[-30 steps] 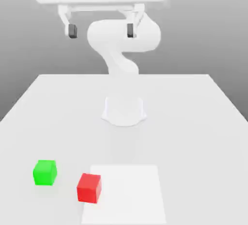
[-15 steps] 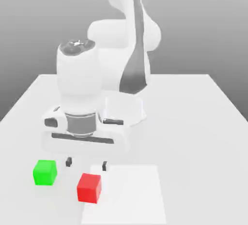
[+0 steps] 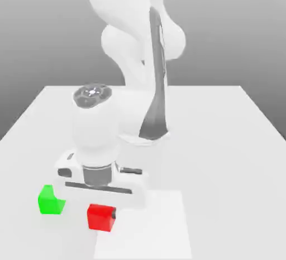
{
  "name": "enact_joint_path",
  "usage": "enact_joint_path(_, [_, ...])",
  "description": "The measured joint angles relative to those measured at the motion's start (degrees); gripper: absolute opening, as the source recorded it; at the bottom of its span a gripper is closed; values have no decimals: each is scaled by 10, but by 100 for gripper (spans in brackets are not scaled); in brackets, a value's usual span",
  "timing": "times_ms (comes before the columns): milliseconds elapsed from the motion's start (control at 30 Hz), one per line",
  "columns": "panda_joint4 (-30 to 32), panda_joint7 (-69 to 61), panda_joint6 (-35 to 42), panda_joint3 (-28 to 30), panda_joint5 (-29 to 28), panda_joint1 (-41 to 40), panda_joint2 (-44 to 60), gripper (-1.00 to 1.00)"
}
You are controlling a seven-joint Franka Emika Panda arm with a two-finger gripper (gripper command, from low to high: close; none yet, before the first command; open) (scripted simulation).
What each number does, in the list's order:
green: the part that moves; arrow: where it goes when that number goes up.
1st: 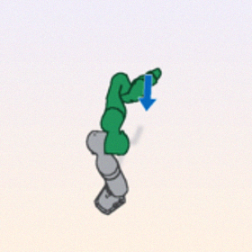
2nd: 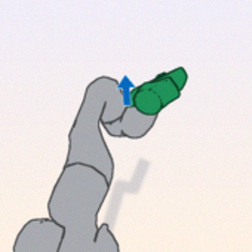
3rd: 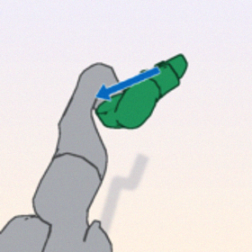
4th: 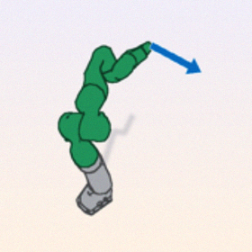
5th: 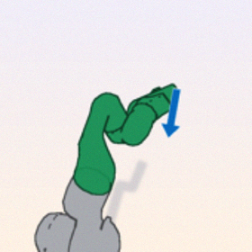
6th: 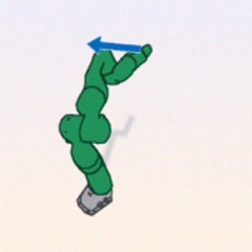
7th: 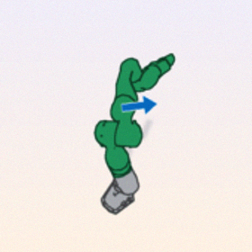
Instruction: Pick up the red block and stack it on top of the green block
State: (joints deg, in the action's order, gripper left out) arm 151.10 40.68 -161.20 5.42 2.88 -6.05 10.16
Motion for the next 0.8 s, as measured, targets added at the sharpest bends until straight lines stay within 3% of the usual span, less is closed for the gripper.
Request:
enact_joint_path(100, [9, -7, 40, 14, -13, -13, -49, -100])
enact_joint_path(367, [29, -115, 90, 77, -37, -140, -120, -100])
enact_joint_path(567, [27, -169, -5, 47, 17, -163, -20, -100])
enact_joint_path(600, [26, -173, -15, 43, 24, -165, -10, 100])
enact_joint_path(800, [26, -176, -20, 42, 27, -166, -5, 100])
